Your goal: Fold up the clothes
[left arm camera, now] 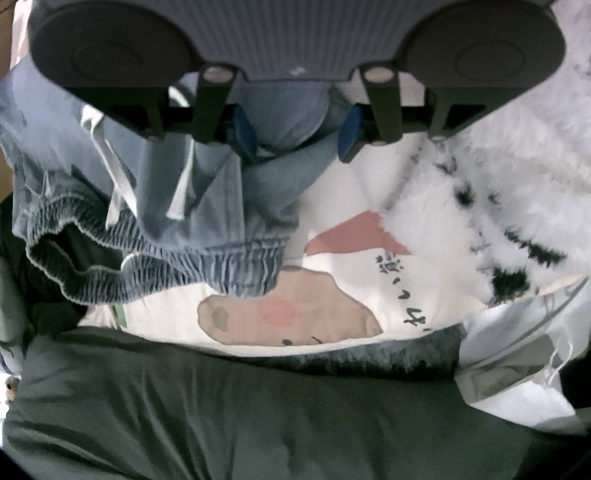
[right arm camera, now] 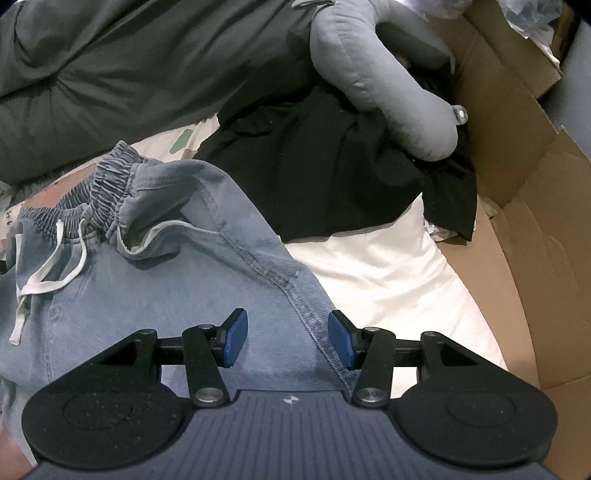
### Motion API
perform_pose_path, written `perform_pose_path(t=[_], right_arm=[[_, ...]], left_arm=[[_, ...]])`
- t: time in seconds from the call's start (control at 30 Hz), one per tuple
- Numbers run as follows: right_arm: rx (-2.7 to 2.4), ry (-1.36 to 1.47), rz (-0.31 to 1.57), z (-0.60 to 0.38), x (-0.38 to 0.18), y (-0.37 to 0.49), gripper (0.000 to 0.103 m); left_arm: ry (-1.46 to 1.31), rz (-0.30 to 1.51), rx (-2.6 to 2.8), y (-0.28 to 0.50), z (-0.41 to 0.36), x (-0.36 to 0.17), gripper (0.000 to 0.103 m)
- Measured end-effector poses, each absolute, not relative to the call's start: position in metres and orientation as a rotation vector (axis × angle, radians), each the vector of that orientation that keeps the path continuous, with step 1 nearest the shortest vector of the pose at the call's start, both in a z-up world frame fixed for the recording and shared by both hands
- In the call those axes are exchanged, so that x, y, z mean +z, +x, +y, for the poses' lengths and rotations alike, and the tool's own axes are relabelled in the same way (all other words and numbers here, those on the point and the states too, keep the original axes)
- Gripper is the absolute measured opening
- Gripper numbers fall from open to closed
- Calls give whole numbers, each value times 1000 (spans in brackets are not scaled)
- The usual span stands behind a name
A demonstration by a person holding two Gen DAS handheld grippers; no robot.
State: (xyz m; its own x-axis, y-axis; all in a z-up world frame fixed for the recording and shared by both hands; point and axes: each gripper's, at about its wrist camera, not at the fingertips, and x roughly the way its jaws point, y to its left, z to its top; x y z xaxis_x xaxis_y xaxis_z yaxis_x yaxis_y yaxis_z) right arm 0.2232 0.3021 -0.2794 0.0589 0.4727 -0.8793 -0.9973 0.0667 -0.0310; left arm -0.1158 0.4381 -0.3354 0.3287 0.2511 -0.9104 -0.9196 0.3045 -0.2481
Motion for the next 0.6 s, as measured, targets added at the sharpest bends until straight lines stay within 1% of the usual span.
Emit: perform_pose_path(t=[0.03,0.1,0.23,0.3,0.4,0.6], right_arm=[[1329,-824,835,303,-280,223,55],[1330,-827,836,303,-281,222,55],[1333,-832,833,303,-282,221,55],[1333,-833,833,304,-282,220,55],[1333,-834,836,304,-283,220,55],[1344,-841,823,306,-284,216,55]], left_arm=[[-929,902,935,-116,438,-337,52],[-938,909,953,-119,439,-338,48],[-927,815,967,-127,443,-319,48],[-908,770,980,-131,447,-309,45],[-880,752,1018,-133,458,-303,44],[-960,800,992,-123,482,-340,44]])
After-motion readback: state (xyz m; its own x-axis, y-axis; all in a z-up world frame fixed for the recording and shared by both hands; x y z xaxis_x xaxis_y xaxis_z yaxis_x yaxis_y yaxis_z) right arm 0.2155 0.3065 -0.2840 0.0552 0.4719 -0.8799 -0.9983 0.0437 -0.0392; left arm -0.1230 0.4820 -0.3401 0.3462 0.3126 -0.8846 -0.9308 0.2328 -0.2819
